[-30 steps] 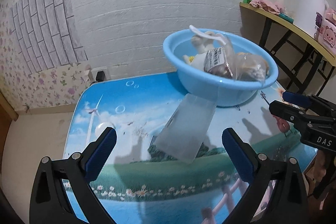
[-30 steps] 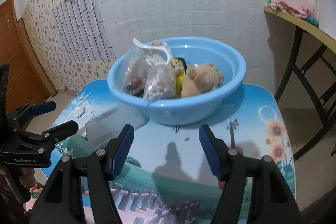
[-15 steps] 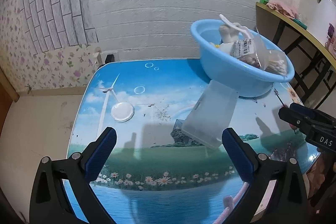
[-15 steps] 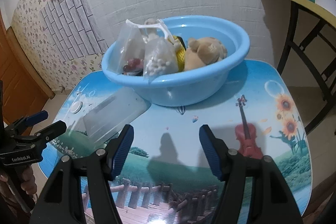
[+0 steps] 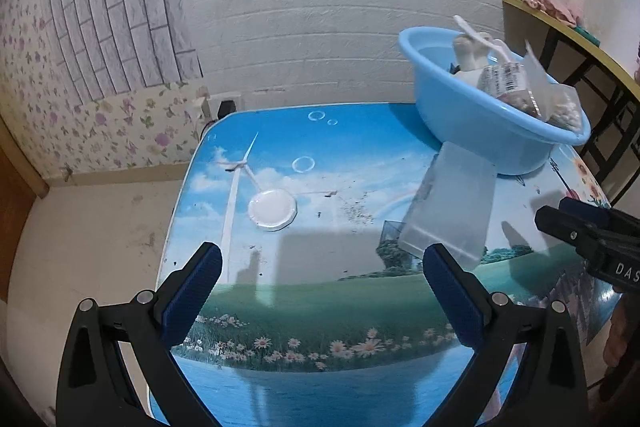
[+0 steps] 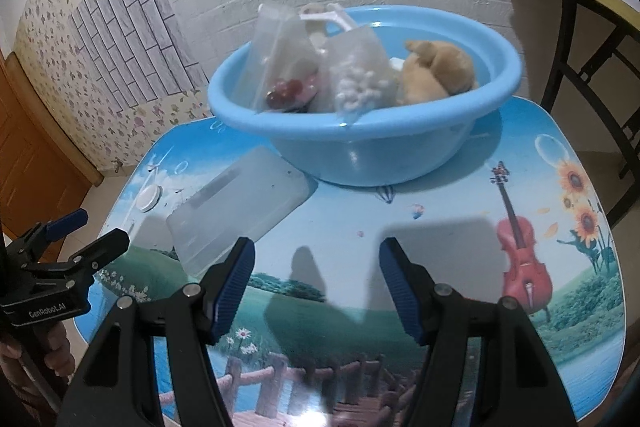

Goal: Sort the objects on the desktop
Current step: 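Move left tool to the round white lid while right tool approaches the clear box, then grasp the round white lid with left tool while right tool grasps the clear box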

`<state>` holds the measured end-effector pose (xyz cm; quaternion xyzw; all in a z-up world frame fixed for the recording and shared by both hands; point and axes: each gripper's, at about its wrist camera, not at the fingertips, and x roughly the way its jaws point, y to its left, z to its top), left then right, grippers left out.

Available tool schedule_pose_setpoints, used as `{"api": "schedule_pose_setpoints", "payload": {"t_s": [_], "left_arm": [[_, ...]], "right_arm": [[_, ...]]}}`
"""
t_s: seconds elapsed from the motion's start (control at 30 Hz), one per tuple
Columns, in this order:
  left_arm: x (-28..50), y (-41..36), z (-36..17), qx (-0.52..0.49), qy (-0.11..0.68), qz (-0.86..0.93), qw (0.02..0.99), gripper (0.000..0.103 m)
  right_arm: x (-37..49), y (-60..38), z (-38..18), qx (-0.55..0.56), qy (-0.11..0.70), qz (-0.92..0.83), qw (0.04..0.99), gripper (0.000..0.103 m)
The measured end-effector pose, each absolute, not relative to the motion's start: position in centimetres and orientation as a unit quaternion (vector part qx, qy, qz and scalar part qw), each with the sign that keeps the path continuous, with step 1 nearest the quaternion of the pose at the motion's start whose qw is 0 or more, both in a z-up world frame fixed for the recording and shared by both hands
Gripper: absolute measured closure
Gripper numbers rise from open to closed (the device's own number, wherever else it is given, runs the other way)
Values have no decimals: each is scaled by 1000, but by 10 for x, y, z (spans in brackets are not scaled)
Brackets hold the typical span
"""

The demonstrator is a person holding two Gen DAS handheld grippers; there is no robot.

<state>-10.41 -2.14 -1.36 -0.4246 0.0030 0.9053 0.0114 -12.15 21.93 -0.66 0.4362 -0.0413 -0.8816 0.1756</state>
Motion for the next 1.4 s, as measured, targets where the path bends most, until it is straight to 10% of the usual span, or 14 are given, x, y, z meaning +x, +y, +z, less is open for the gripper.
{"api": "schedule_pose_setpoints", "payload": {"t_s": [0.27, 0.4, 0.73, 1.0, 1.4], "left_arm": [[-124, -42, -28, -436, 9, 900, -3, 2], [-144, -49, -43, -459, 26, 888, -10, 2], [-162, -49, -58, -470, 36, 882, 22, 4], [-159, -53, -53, -454, 22, 889, 58, 66], [-149, -44, -53, -446, 26, 893, 61, 67]], "right_arm": [[-127, 196, -12, 445, -54, -874, 187, 38], [-128, 180, -11, 444, -54, -875, 183, 14], [-139, 142, -8, 446, -69, -883, 130, 0], [-151, 122, -24, 473, -80, -871, 108, 0], [-149, 117, -38, 478, -38, -869, 120, 11]]}}
